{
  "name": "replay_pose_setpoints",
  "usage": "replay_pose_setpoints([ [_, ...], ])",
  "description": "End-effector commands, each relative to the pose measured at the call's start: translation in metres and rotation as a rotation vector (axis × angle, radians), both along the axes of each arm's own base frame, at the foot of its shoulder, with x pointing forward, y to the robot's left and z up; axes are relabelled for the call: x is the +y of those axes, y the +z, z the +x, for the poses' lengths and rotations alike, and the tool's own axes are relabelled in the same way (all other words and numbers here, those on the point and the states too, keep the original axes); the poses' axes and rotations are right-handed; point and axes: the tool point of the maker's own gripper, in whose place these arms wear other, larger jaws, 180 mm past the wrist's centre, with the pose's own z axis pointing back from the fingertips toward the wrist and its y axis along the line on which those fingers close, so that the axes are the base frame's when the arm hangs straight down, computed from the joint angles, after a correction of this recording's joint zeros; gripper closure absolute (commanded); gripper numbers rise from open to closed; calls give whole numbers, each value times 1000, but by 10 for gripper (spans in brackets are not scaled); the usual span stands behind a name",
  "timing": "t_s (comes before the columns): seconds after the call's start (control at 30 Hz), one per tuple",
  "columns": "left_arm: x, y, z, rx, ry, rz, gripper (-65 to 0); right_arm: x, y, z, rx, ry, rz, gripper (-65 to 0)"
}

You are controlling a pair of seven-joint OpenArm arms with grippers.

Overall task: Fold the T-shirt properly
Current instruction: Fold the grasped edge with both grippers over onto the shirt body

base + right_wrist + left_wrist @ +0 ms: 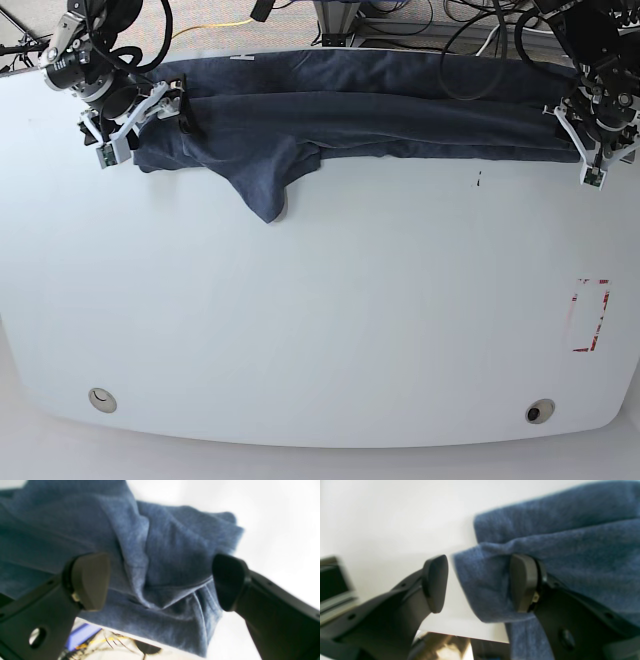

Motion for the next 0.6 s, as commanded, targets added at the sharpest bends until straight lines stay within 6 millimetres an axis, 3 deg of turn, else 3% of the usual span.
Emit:
replay_pose_setpoints([
  [0.0,-6,35,18,-104,-31,15,-363,5,21,11,-90,5,57,-620],
  [0.17,-17,50,18,-102,-29,-20,-360,26,34,16,-146,35,185,-612],
  [0.23,-19,46,16,-82,-24,-29,-360,37,31,15,-130,67,206,-560],
  [0.3,-26,35,13,-59,-24,-59,-360,46,28,13,-114,93,216,-441],
  [0.37,-32,18,3,-18,-14,-95,-360,51,21,12,-92,97,235,-277],
  [0.5,-32,-8,-20,70,8,-128,-358,45,-3,4,-15,69,243,-14],
  [0.57,-31,-20,-27,105,22,-152,-358,38,-17,2,26,53,214,-8],
])
